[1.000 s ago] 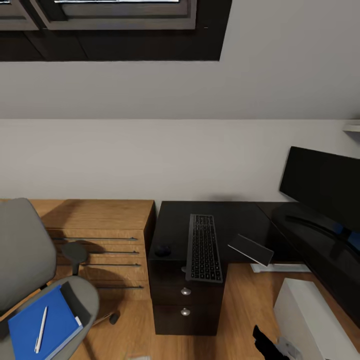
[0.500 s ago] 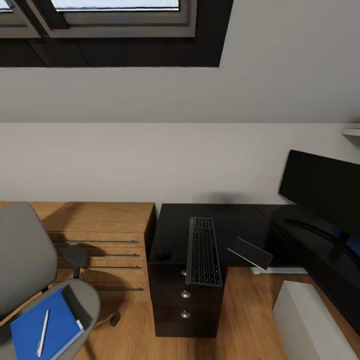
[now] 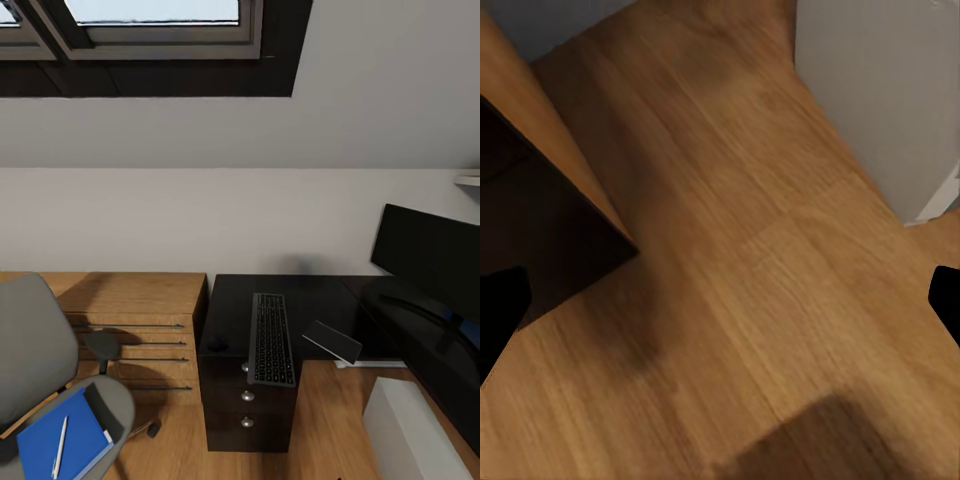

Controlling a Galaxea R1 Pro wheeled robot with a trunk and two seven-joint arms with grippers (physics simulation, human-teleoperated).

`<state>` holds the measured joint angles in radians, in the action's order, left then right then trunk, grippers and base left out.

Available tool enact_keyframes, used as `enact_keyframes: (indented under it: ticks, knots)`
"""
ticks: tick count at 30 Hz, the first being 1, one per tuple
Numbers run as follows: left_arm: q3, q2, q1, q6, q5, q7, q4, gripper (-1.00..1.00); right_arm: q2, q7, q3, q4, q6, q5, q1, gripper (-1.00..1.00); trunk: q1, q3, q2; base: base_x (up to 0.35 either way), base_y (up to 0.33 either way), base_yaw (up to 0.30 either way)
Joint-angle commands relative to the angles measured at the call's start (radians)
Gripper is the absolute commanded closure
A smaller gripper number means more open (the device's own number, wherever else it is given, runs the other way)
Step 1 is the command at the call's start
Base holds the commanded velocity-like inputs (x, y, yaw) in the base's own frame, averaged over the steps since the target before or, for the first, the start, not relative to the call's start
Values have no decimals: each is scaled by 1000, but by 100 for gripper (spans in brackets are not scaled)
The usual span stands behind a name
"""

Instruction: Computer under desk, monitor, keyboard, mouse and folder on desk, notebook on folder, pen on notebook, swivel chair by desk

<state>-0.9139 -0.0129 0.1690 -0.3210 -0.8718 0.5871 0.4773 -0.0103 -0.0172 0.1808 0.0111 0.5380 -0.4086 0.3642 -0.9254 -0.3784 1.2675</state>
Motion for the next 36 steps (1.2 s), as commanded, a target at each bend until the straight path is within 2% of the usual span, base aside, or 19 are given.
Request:
enact_keyframes:
  ticks: [1, 11, 25, 36]
  knots:
    - [-9, -1, 1, -6, -10, 6, 2, -100, 1, -2, 8, 1, 9, 8, 1, -100, 4, 2, -7, 0, 0, 0]
    - [-8, -1, 1, -5, -13, 11, 2, -100, 3, -5, 9, 4, 35, 6, 1, -100, 42, 33, -77, -69, 0, 0]
    - [-7, 0, 1, -4, -15, 11, 0, -100, 3, -6, 9, 3, 39, 8, 1, -100, 96, 77, -175, -331, -94, 2]
    - [-11, 3, 1, -6, -11, 14, 1, -100, 3, -5, 9, 3, 39, 10, 1, -100, 138, 102, -252, -292, -208, 136]
